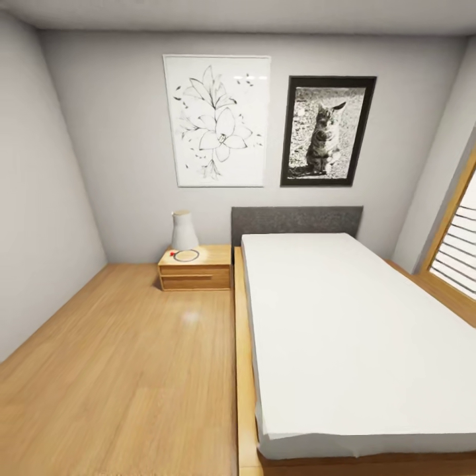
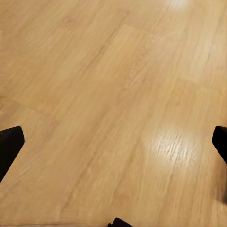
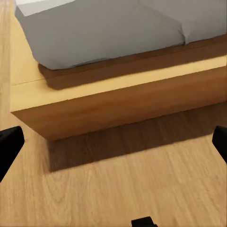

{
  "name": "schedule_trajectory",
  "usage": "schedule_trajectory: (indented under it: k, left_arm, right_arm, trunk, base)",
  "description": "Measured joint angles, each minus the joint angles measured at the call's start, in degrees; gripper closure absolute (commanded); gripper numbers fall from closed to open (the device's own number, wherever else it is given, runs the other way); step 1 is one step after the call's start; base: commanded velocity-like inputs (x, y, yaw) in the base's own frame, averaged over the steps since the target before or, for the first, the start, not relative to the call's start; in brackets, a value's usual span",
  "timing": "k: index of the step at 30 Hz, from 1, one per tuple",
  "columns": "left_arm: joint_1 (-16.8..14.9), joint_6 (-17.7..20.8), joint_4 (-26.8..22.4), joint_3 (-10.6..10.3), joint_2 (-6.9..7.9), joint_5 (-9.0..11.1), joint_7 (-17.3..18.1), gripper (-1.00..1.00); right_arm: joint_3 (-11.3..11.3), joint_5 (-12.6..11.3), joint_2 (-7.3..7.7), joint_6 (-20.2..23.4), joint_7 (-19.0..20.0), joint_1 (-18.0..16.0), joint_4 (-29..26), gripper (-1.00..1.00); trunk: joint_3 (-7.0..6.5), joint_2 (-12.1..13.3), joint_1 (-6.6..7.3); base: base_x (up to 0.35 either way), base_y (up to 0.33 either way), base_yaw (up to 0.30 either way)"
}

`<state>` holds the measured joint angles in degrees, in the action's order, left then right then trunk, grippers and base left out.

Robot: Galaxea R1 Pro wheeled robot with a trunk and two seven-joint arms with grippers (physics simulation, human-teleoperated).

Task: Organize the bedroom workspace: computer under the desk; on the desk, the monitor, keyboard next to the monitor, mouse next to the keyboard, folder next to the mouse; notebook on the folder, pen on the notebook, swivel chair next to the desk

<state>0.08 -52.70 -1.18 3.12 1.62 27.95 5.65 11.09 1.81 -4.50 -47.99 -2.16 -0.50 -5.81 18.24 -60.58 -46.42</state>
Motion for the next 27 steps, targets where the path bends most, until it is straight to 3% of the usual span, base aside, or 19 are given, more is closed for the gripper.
schedule_trajectory:
  k: [6,18,27]
  left_arm:
    - [0.0,-0.04,0.01,-0.08,-0.61,-0.06,0.0,-1.0]
    - [0.0,0.0,0.0,-0.03,-1.09,0.01,0.0,-1.0]
    - [0.0,-0.03,0.0,-0.01,-1.09,-0.01,0.0,-1.0]
  right_arm:
    - [-0.01,0.0,0.03,0.04,0.01,0.0,0.0,-1.0]
    - [0.0,0.0,0.03,0.03,0.01,0.0,-0.01,-1.0]
    - [0.0,0.0,0.03,0.02,0.01,0.0,0.0,-1.0]
  trunk:
    - [0.0,0.0,0.0]
    - [0.01,0.0,0.0]
    - [0.01,0.0,0.0]
  base:
    - [0.0,-0.042,0.273]
    - [0.0,-0.267,0.273]
    - [0.0,-0.043,0.273]
